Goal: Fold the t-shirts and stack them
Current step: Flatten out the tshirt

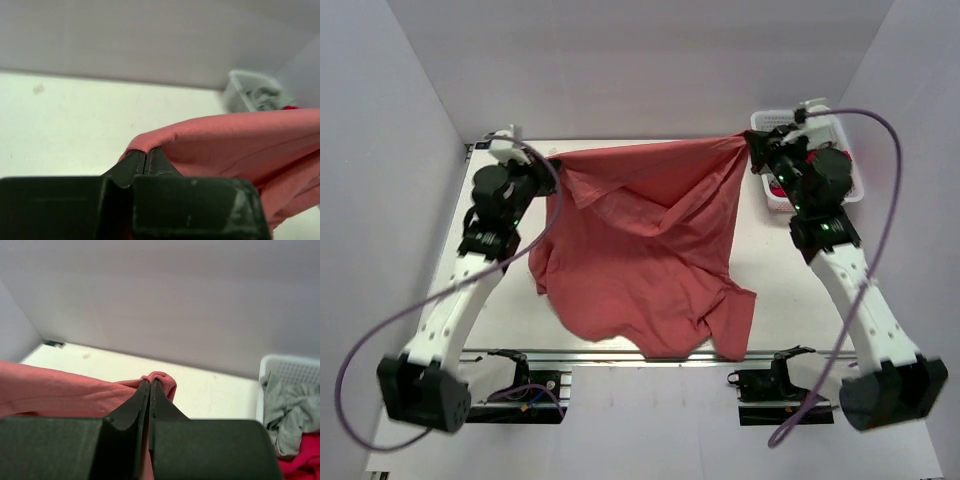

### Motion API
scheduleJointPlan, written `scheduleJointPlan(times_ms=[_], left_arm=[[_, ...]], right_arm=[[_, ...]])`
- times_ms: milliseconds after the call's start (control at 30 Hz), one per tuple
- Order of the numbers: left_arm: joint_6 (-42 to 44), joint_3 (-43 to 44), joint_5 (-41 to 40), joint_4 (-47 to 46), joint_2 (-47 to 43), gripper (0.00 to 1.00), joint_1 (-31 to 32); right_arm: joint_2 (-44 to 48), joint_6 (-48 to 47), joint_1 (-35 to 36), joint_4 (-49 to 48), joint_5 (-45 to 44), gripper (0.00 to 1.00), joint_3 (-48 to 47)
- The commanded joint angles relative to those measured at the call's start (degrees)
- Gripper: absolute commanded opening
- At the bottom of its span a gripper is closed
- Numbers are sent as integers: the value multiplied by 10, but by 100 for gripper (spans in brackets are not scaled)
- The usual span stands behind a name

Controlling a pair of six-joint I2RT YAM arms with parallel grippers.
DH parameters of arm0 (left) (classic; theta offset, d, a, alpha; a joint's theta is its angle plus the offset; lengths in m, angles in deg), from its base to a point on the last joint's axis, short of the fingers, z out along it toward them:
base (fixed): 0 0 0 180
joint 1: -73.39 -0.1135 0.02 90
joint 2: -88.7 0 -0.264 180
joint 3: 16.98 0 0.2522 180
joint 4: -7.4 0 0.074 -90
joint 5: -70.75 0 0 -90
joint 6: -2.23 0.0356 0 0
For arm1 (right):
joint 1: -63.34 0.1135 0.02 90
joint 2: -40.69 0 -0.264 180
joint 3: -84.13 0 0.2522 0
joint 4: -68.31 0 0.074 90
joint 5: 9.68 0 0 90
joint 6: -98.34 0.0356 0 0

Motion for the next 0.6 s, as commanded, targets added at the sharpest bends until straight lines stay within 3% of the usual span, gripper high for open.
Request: scheduleJointPlan(times_ms=[0, 167, 333, 500, 567], left_arm=[[-4, 21, -47, -61, 90, 0, -4], [2, 94, -62, -74, 248, 0, -9], [7, 220, -51, -63, 410, 0, -14], [7, 398, -9, -20, 606, 0, -21], [0, 460, -3, 7, 652, 0, -26]], right_arm=[[-64, -3, -4, -76, -43, 0, -17], [-225, -12, -3, -78, -53, 0, -90], [-342, -26, -7, -64, -53, 0, -189], [-492, -29, -8, -31, -67, 0, -293], [-511, -37, -5, -35, -62, 0, -307]])
